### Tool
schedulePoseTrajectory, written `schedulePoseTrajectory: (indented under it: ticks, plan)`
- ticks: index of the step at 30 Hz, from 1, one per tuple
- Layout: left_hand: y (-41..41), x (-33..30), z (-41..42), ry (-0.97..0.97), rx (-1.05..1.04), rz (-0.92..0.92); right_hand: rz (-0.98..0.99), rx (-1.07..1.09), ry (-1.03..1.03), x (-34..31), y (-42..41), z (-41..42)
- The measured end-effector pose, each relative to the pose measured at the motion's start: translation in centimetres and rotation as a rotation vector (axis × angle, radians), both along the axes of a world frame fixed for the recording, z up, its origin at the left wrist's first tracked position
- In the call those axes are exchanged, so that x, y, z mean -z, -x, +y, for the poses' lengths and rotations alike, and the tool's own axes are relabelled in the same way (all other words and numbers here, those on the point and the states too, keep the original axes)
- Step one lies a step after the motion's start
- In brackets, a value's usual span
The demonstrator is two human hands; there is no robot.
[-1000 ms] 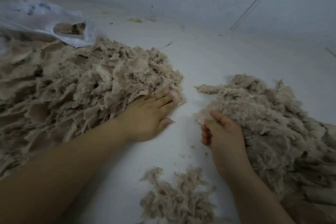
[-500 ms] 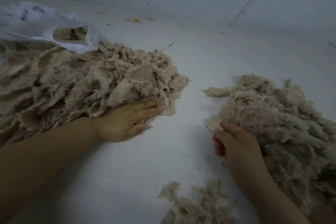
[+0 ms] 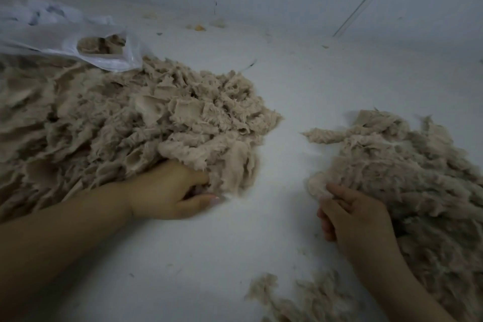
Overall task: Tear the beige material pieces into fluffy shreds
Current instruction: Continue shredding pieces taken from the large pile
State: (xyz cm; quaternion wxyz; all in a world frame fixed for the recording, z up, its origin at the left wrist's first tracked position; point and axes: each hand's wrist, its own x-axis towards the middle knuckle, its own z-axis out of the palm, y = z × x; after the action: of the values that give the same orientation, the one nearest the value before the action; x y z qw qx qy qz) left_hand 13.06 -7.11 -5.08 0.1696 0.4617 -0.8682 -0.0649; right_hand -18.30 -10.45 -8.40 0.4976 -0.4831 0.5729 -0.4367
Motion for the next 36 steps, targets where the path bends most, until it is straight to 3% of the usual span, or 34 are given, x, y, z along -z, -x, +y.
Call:
schedulePoseTrajectory:
  ticks: [3,7,9,13,16,21,24,26,31,36]
  plan:
    - [1.9,-0.2,0.8,-0.101,-0.078,0.165,0.111,-0.038,0.031,0.3,0.0,0.1]
    - [4.7,0.3,0.8,0.132,-0.340,0.108,0.177,-0.049,0.036,-0.1,0.1,0.3]
    - [5.9,0.0,0.8,0.206,-0.364,0.108,0.218,-0.070,0.056,-0.5,0.0,0.6]
    - [8.1,0.0,1.1,0.384,-0.135,0.016,0.277,-0.112,0.086,-1.1,0.0,1.1]
    - [9.3,0.8,1.1,0.343,-0.027,-0.091,0.334,-0.146,0.121,-1.3,0.0,1.3]
    - [9.0,0.4,-0.5,0.268,-0.285,-0.322,0.413,-0.192,0.165,-1.7,-0.1,1.4]
    - [11.1,0.2,-0.2,0.255,-0.372,-0.353,0.405,-0.205,0.188,-1.5,-0.1,1.3]
    - [13.4,0.1,0.1,0.184,-0.319,-0.238,0.406,-0.241,0.227,-1.6,-0.1,1.4]
    - [15.9,-1.1,-1.0,-0.373,-0.128,0.236,0.237,-0.313,0.259,-1.9,-0.2,1.9]
    - [15.2,-0.6,-0.9,-0.319,-0.374,0.759,0.088,-0.235,0.194,-1.5,0.0,1.5]
